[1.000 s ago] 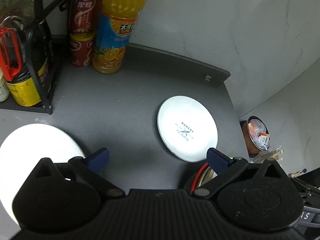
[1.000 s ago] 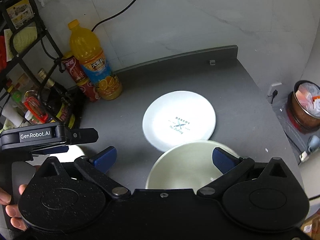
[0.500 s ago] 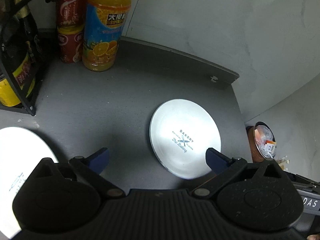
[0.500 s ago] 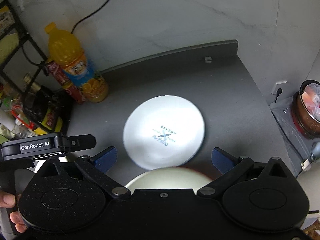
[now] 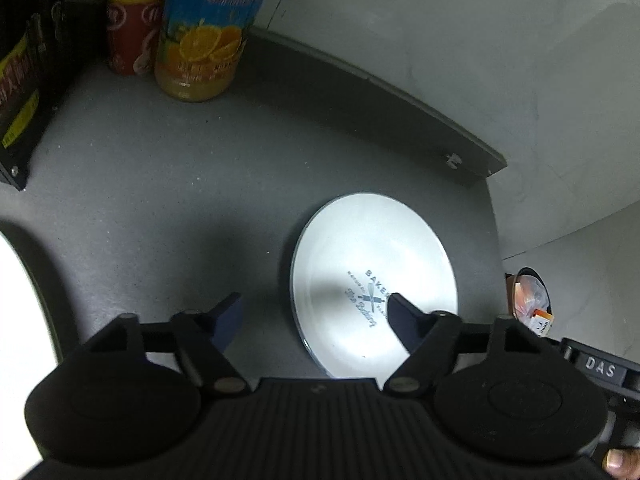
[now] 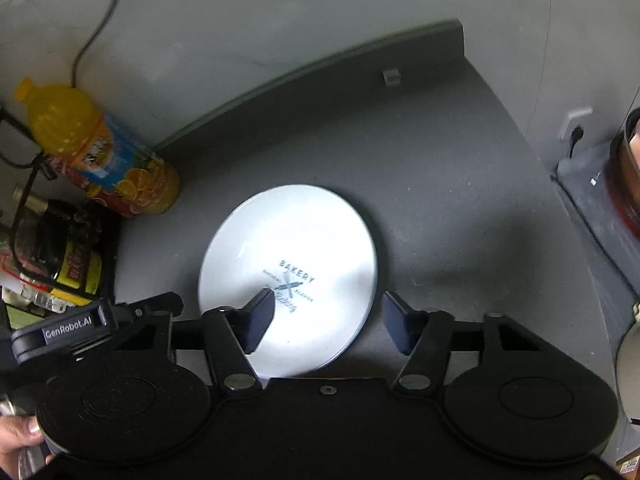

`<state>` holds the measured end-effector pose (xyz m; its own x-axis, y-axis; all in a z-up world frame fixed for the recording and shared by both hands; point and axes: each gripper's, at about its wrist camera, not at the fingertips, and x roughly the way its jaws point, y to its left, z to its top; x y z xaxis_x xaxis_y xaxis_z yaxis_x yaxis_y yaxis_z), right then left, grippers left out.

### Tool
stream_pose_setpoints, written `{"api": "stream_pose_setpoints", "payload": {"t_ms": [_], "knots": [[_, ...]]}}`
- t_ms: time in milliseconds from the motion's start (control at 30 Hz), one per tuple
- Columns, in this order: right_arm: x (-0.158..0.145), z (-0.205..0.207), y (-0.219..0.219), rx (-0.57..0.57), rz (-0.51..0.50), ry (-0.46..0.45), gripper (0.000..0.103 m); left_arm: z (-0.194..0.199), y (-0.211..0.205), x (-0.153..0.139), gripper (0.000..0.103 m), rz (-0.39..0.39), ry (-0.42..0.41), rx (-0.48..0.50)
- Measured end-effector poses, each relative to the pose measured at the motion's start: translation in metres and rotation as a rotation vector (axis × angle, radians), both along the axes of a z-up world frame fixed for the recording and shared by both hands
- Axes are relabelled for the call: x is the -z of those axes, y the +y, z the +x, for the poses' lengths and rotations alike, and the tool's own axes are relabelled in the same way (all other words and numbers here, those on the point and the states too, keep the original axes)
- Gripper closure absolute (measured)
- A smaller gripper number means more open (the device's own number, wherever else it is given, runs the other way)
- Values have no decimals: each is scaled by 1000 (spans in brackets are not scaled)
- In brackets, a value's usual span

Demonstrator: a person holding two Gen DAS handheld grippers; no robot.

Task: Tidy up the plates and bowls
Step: 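Move the right gripper to the white 'Bakery' plate, then close the right gripper on the 'Bakery' plate rim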

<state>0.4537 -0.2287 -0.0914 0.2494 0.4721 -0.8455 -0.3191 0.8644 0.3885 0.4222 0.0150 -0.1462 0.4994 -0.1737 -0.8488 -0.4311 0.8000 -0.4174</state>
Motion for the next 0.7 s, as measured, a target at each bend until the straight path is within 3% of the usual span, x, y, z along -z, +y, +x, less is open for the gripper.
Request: {"api": "stream_pose_setpoints", "payload": {"t_ms": [167,300,567,700], "knots": [[25,20,4,-6,-14,60,66,9,6,20,51,-51,32,-41],[39,31,11,-32,-17,83,71,17,10,39,59,-110,62,-67],[59,46,17,-75,-28,116,81,31,10,60,80,-155,99,-81],[67,53,18,-89,-31,126,85,37,10,61,81,-155,92,-88]]}}
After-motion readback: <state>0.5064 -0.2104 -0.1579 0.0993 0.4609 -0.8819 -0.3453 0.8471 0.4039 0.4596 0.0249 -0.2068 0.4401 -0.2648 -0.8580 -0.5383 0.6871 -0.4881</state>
